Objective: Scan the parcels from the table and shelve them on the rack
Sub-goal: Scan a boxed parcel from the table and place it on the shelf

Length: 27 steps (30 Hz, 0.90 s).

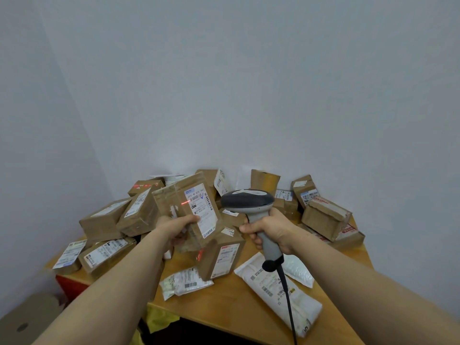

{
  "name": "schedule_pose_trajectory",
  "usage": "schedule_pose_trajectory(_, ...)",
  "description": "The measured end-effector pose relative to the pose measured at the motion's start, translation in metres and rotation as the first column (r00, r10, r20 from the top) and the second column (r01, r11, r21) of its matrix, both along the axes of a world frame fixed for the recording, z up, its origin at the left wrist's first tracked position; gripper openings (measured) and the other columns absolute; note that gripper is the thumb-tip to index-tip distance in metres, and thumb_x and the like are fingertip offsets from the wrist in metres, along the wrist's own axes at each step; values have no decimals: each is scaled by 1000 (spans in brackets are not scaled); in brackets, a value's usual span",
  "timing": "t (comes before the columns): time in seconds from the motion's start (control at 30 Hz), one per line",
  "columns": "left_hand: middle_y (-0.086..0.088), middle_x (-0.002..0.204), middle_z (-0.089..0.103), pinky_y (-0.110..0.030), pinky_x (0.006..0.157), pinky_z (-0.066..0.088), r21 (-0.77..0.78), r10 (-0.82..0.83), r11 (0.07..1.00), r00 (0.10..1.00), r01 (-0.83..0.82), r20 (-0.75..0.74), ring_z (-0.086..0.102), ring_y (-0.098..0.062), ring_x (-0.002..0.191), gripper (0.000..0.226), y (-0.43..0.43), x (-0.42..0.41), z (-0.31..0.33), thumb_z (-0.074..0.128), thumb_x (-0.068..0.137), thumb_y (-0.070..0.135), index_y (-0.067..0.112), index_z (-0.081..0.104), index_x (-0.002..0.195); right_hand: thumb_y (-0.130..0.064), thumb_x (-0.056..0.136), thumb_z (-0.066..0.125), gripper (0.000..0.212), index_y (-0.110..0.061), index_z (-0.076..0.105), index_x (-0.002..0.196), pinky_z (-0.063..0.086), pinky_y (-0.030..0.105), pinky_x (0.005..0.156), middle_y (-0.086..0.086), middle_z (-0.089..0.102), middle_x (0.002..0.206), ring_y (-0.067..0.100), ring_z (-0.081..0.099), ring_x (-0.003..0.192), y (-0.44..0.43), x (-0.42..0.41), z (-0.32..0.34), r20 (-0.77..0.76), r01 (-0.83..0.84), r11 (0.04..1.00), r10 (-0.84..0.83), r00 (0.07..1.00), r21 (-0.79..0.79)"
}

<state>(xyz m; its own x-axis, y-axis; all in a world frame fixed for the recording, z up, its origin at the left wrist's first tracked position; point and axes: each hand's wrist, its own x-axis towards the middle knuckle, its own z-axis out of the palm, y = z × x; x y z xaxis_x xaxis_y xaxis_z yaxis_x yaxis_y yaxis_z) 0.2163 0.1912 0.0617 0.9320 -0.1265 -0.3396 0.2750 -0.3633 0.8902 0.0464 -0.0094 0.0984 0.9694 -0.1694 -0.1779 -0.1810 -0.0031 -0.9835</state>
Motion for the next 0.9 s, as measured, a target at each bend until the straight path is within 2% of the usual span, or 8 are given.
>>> schedule_pose_trajectory(0.23,-12,87,65,-28,49,47,25,7,1000,1000,-7,7,62,-21,73,45,6,-1,2,87,65,28,5,60,93,-3,79,72,13,-5,62,71,43,24,47,6,55,52,13,46,42,3,-4,4,-13,-20,999,19,1000,-43)
schedule_pose_trajectory(0.5,-11,82,64,-28,49,48,27,28,999,1000,-27,-10,62,-21,73,49,20,0,1,87,65,27,3,60,97,0,80,70,21,-5,59,63,41,24,45,7,52,49,14,43,40,11,-3,9,-11,-30,999,30,999,-24)
schedule_pose_trajectory(0.63,-11,82,65,-28,49,48,30,31,999,999,-30,-12,62,-21,73,52,29,2,-1,88,64,29,3,61,99,-1,80,71,15,-2,60,70,41,25,45,8,53,53,14,44,42,16,-2,7,-14,-20,1000,19,1000,-21)
schedule_pose_trajectory(0.7,-12,84,65,-30,53,51,11,35,999,999,-35,-8,63,-21,76,52,35,0,1,88,64,29,3,61,100,-1,78,73,12,-1,62,73,43,24,44,10,57,56,14,46,42,21,0,7,-1,-2,1000,2,1000,7)
schedule_pose_trajectory(0.83,-13,99,68,-38,76,59,-76,-4,997,999,0,-45,65,-24,90,52,53,-20,4,86,65,33,7,63,103,1,73,78,15,0,64,77,48,25,46,16,71,70,16,59,48,30,6,0,13,84,995,-85,996,55)
schedule_pose_trajectory(0.9,-13,98,65,-34,73,58,-174,-13,985,996,-3,-93,61,-22,86,51,69,-40,4,84,67,34,9,64,107,3,71,78,20,0,64,84,56,30,56,15,73,76,22,69,62,39,11,-9,-10,141,986,-141,990,84)
